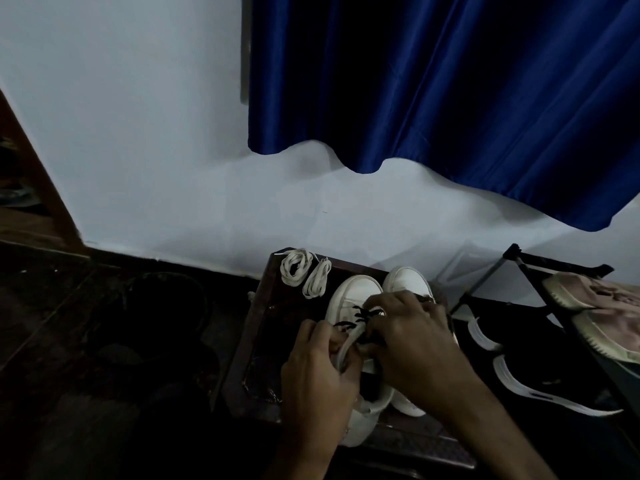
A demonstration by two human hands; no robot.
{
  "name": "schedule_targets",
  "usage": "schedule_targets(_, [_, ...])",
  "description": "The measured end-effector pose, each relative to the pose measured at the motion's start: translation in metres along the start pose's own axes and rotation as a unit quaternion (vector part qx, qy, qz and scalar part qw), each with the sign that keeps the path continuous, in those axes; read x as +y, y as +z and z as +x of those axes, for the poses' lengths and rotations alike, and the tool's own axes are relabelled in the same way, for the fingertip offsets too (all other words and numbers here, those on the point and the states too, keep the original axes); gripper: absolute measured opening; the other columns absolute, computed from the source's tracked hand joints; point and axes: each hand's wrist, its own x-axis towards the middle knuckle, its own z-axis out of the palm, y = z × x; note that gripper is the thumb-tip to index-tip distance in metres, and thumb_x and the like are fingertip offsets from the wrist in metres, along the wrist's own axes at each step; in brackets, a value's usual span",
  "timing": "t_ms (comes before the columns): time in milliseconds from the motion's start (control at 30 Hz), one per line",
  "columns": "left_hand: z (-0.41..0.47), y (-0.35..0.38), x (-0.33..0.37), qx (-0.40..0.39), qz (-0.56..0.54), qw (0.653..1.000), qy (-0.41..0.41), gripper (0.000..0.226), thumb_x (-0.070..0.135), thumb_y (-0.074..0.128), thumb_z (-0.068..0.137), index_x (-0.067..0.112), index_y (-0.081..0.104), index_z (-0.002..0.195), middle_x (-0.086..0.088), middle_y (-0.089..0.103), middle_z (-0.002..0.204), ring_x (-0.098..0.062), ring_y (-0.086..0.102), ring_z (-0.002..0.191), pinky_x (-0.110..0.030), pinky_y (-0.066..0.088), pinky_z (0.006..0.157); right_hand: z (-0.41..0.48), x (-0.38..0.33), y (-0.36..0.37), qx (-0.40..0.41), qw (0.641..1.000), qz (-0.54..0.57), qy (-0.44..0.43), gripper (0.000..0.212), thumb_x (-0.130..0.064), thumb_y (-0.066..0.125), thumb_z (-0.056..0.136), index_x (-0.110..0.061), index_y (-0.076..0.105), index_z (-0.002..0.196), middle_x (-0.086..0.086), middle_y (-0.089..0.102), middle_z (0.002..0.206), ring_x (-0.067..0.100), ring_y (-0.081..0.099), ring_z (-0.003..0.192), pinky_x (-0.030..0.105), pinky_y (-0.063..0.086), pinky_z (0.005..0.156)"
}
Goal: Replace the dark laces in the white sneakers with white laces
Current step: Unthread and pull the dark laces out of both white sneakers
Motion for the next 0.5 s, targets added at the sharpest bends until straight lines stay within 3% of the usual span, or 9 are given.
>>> schedule_targets(67, [-0.001, 0.000, -0.002, -0.002, -0.004, 1.000, 0.003, 0.026, 0.035, 0.073, 0.074, 0.030, 0.048, 0.076, 0.017, 0.048, 0.083, 0.007, 0.048, 0.067, -0.009, 0.032, 0.049, -0.003, -0.002, 0.003, 0.062, 0.997, 0.045, -0.008, 0.016, -0.045, 0.056, 0.079, -0.036, 0.069, 0.080, -0.023, 0.057, 0.122, 0.012, 0.049, 0.120, 0.045, 0.040, 0.088])
schedule_targets(133, [-0.001, 0.002, -0.003, 0.004, -0.006, 1.000, 0.009, 0.029, 0.029, 0.076, 0.071, 0.030, 0.048, 0.074, 0.017, 0.047, 0.082, 0.010, 0.048, 0.066, -0.007, 0.032, 0.049, -0.015, 0.013, -0.007, 0.082, 0.981, 0.169, -0.058, 0.016, -0.045, 0.060, 0.077, -0.034, 0.063, 0.066, -0.026, 0.060, 0.117, 0.007, 0.054, 0.114, 0.037, 0.045, 0.083])
schedule_targets(233, [-0.002, 0.005, -0.005, 0.023, -0.024, 0.999, 0.012, 0.031, 0.021, 0.079, 0.067, 0.028, 0.049, 0.072, 0.017, 0.047, 0.079, 0.010, 0.050, 0.066, -0.004, 0.038, 0.055, -0.035, 0.051, -0.048, -0.060, 0.941, 0.302, -0.141, 0.017, -0.039, 0.071, 0.085, -0.035, 0.064, 0.070, -0.023, 0.055, 0.131, 0.005, 0.051, 0.121, 0.021, 0.047, 0.081])
schedule_targets(300, [-0.003, 0.008, -0.007, 0.036, -0.033, 0.999, 0.015, 0.030, 0.019, 0.079, 0.066, 0.027, 0.051, 0.071, 0.017, 0.049, 0.078, 0.009, 0.054, 0.071, -0.002, 0.040, 0.058, -0.041, 0.071, -0.061, -0.046, 0.960, 0.254, -0.110, 0.020, -0.065, 0.060, 0.081, -0.047, 0.066, 0.075, -0.029, 0.049, 0.135, 0.002, 0.049, 0.123, 0.022, 0.048, 0.084])
schedule_targets(367, [-0.003, 0.009, -0.009, 0.044, -0.041, 0.998, 0.016, 0.030, 0.019, 0.081, 0.065, 0.026, 0.053, 0.071, 0.016, 0.051, 0.078, 0.009, 0.054, 0.073, -0.003, 0.040, 0.057, -0.033, 0.067, -0.056, -0.010, 0.983, 0.181, -0.037, 0.044, -0.091, 0.037, 0.067, -0.057, 0.062, 0.082, -0.034, 0.046, 0.132, -0.001, 0.044, 0.124, 0.032, 0.046, 0.093])
schedule_targets(433, [-0.002, 0.010, -0.009, 0.041, -0.042, 0.998, 0.013, 0.030, 0.020, 0.083, 0.065, 0.025, 0.054, 0.071, 0.016, 0.052, 0.079, 0.010, 0.052, 0.070, -0.004, 0.038, 0.054, -0.019, 0.046, -0.042, 0.042, 0.978, 0.202, 0.011, 0.052, -0.089, 0.039, 0.068, -0.048, 0.066, 0.085, -0.033, 0.047, 0.129, 0.002, 0.045, 0.123, 0.039, 0.045, 0.095])
schedule_targets(500, [-0.002, 0.010, -0.011, 0.044, -0.041, 0.998, 0.007, 0.027, 0.027, 0.082, 0.068, 0.025, 0.055, 0.073, 0.015, 0.052, 0.080, 0.007, 0.054, 0.072, -0.007, 0.036, 0.050, -0.006, 0.020, -0.024, 0.018, 0.989, 0.148, 0.026, 0.037, -0.071, 0.054, 0.077, -0.039, 0.067, 0.089, -0.031, 0.044, 0.132, 0.004, 0.039, 0.129, 0.040, 0.038, 0.101])
